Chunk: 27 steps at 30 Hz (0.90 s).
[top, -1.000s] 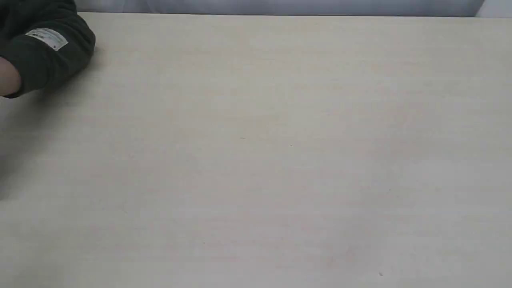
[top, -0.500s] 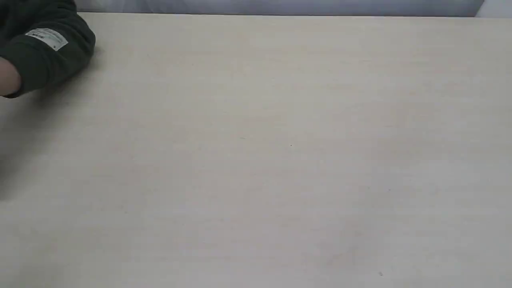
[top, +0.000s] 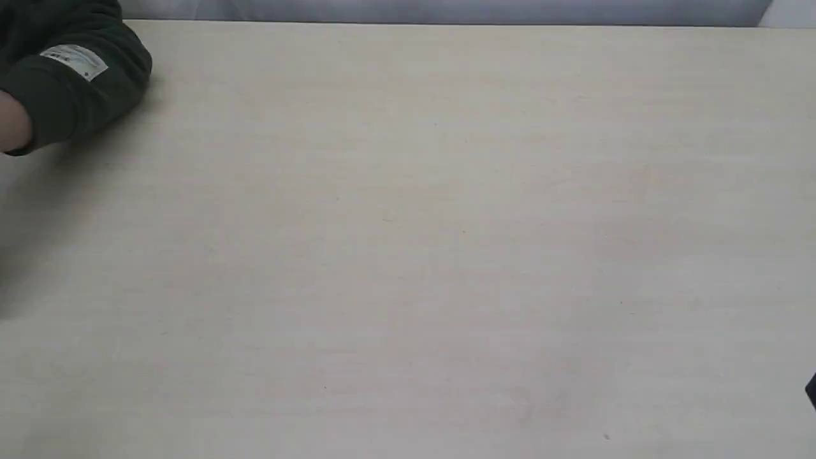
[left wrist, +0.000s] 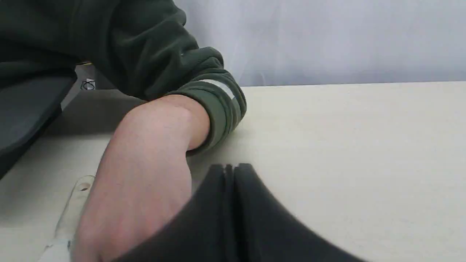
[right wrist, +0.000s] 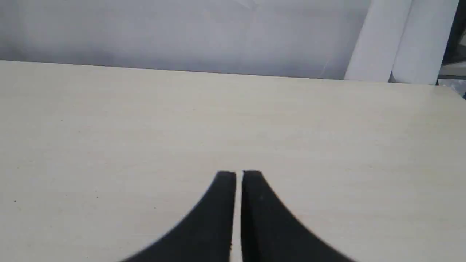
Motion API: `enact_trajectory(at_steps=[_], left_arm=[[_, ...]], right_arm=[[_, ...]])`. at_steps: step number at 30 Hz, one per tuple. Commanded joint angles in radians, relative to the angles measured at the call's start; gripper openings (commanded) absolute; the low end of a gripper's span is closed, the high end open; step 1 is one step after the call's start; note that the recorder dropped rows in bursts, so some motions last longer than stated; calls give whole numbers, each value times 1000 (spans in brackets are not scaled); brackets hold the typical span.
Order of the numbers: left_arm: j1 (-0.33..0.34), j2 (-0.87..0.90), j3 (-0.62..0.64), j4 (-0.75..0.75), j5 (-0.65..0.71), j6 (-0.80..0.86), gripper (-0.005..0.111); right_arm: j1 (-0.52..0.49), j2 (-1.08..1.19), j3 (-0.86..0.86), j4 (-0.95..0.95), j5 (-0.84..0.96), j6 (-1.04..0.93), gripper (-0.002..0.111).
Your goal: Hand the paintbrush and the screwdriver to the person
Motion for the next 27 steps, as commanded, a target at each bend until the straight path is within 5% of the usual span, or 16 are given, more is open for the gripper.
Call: enact_trajectory(at_steps=[1, 27], left_arm=[[-7, -2, 2, -3, -10, -2, 0], [-7, -2, 2, 0, -11, -2, 0]], right_arm=[[-5, -6, 3, 12, 16, -14, 4], [-5, -6, 3, 120, 32, -157, 4]])
